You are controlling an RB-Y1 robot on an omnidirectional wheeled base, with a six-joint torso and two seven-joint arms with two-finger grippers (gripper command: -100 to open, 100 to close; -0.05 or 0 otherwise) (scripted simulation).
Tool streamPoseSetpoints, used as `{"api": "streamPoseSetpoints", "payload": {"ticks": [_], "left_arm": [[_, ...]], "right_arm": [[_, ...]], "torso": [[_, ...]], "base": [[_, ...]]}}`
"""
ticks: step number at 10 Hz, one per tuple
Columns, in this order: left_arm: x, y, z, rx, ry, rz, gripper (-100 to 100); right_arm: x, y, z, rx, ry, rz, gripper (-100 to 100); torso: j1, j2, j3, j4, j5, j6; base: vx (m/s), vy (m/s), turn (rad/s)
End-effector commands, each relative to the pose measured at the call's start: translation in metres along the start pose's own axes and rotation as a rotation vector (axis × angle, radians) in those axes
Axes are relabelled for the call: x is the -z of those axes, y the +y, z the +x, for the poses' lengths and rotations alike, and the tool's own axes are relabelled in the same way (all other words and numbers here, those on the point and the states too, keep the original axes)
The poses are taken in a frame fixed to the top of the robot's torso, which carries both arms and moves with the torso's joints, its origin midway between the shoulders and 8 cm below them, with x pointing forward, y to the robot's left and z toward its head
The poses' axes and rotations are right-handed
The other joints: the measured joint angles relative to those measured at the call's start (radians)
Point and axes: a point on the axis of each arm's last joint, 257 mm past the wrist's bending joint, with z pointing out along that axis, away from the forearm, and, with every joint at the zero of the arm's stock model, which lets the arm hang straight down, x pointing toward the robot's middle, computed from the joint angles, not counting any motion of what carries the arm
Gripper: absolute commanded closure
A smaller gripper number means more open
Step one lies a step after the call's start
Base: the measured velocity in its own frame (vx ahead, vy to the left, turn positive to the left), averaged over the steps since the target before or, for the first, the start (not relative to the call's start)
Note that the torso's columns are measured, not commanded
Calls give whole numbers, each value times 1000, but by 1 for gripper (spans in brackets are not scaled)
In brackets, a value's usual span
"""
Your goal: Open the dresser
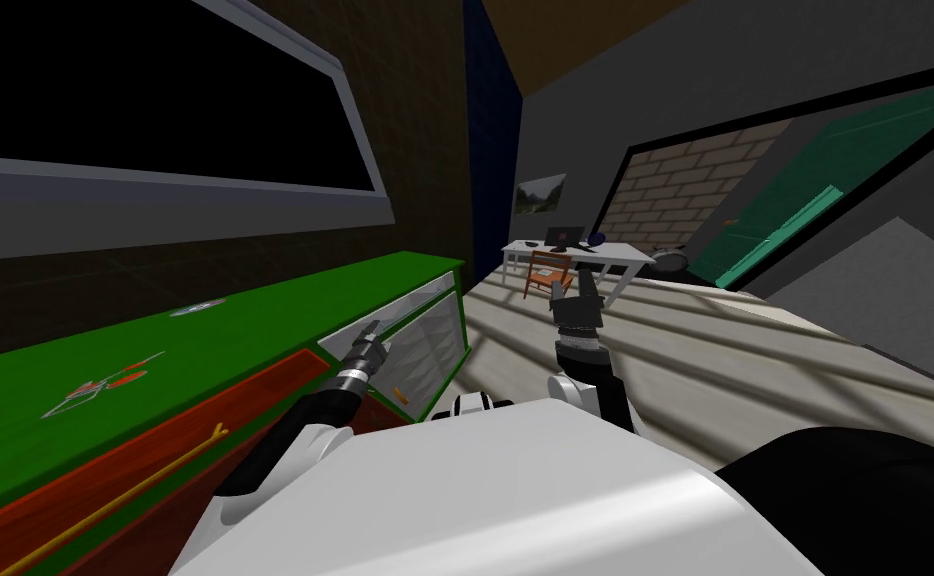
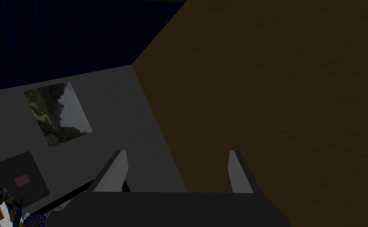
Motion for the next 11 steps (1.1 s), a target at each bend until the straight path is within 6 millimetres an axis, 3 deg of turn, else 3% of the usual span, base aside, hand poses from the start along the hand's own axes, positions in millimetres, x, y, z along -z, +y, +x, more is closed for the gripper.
{"api": "streamPoseSetpoints", "payload": {"ticks": [1,2,3,9,10,11], "left_arm": [[4,-12,3,-3,4,21,-100],[4,-13,3,-3,5,22,-100],[4,-13,3,-3,5,22,100],[5,-17,6,-4,12,22,100],[2,-4,3,-1,7,-5,-100],[0,5,1,2,3,-23,-100]], "right_arm": [[0,0,0,0,0,0,0],[0,0,0,0,0,0,0],[0,0,0,0,0,0,0],[0,0,0,-1,0,0,0],[0,0,0,0,0,0,0],[0,0,0,0,0,0,0]], "torso": [[0,1,1,0,0,0],[0,1,1,0,0,0],[1,0,0,0,0,0],[1,0,0,0,0,0],[6,-3,-2,-1,2,0],[7,-5,-3,-2,2,0]], "base": [[0,0,0],[0,0,0],[0,0,0],[-101,-117,16],[-12,-15,-1],[0,0,0]]}}
